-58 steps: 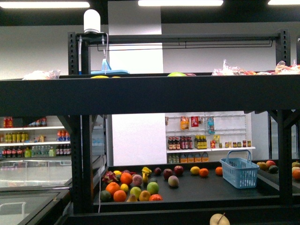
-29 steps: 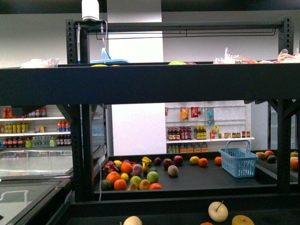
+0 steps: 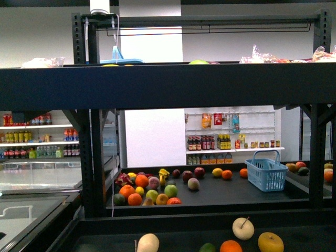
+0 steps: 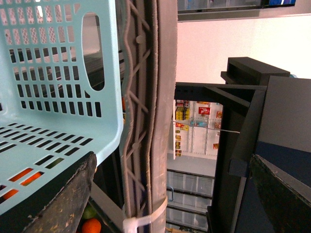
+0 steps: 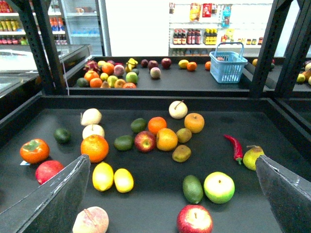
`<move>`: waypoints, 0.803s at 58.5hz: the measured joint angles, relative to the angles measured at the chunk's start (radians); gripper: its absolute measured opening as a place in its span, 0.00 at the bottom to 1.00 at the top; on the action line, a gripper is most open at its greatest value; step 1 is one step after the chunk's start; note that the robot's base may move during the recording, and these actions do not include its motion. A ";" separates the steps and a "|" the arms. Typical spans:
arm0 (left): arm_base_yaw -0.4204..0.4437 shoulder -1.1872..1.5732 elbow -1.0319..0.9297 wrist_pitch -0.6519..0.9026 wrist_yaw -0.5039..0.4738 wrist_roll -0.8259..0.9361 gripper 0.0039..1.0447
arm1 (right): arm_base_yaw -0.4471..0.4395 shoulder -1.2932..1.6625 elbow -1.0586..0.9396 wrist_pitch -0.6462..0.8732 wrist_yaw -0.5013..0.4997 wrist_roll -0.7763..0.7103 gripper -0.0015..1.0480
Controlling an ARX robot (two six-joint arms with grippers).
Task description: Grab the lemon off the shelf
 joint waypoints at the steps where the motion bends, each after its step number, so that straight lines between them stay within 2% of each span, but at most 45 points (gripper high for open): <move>1: -0.003 0.011 0.017 -0.004 -0.002 0.000 0.93 | 0.000 0.000 0.000 0.000 0.000 0.000 0.98; 22: -0.031 0.107 0.115 -0.039 -0.053 0.032 0.92 | 0.000 0.000 0.000 0.000 0.000 0.000 0.98; 47: -0.036 0.115 0.130 -0.060 -0.053 0.118 0.24 | 0.000 0.000 0.000 0.000 0.000 0.000 0.98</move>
